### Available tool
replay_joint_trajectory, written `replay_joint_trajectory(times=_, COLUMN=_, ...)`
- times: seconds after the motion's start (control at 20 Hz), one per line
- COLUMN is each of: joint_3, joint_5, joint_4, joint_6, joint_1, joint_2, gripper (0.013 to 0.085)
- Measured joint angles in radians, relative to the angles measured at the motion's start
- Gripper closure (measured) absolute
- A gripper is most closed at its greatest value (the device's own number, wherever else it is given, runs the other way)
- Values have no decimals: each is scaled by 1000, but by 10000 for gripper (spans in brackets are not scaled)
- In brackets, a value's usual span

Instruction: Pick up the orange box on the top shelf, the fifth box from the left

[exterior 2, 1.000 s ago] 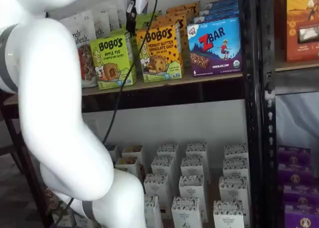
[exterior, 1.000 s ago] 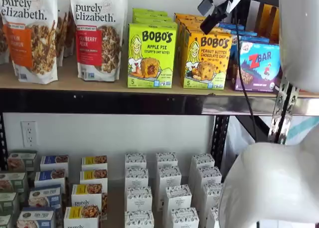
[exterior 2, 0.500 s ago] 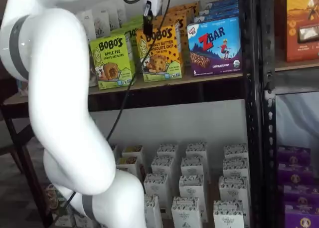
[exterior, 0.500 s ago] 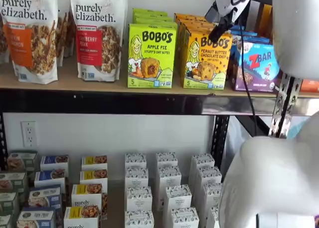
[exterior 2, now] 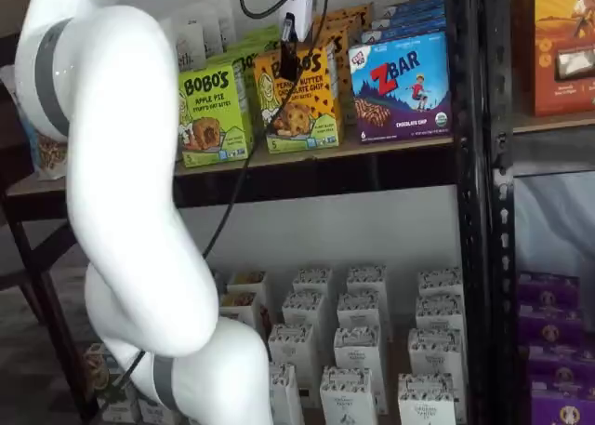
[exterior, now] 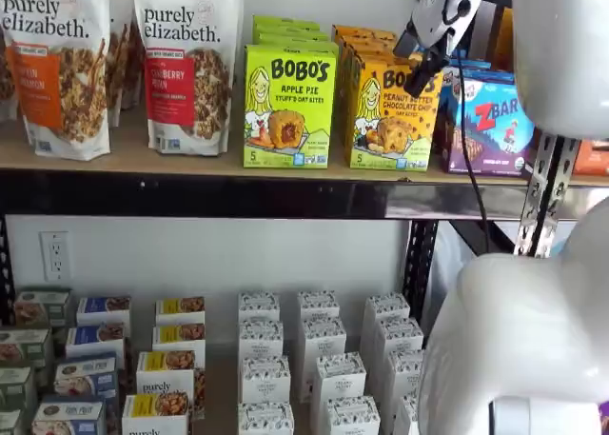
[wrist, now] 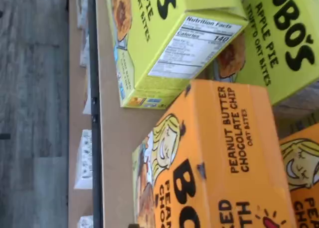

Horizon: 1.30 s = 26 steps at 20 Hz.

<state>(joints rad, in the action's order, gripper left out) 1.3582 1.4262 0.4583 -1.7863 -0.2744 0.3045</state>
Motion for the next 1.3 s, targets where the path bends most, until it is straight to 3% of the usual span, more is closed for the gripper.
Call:
replay_joint_trajectory(times=0.55, joint_3=144, joint_5=139, joint_4=-140, joint_6=44, joint_1=53, joint_2=-112, gripper=130)
replay_joint_trajectory(times=0.75, joint_3=185, joint_5=184, joint_4=-170, joint_6=53, joint_1=63, joint_2=-142, gripper=130)
replay_joint_trajectory(times=1.05, joint_3=190, joint_5=179, joint_4=-174, joint_6=61, joint_1=73, joint_2=-151, gripper=130)
replay_joint_trajectory(times=1.3, joint_3=179, joint_5=154, joint_4=-217, joint_6=73, joint_1=94, joint_2=-147, gripper=130)
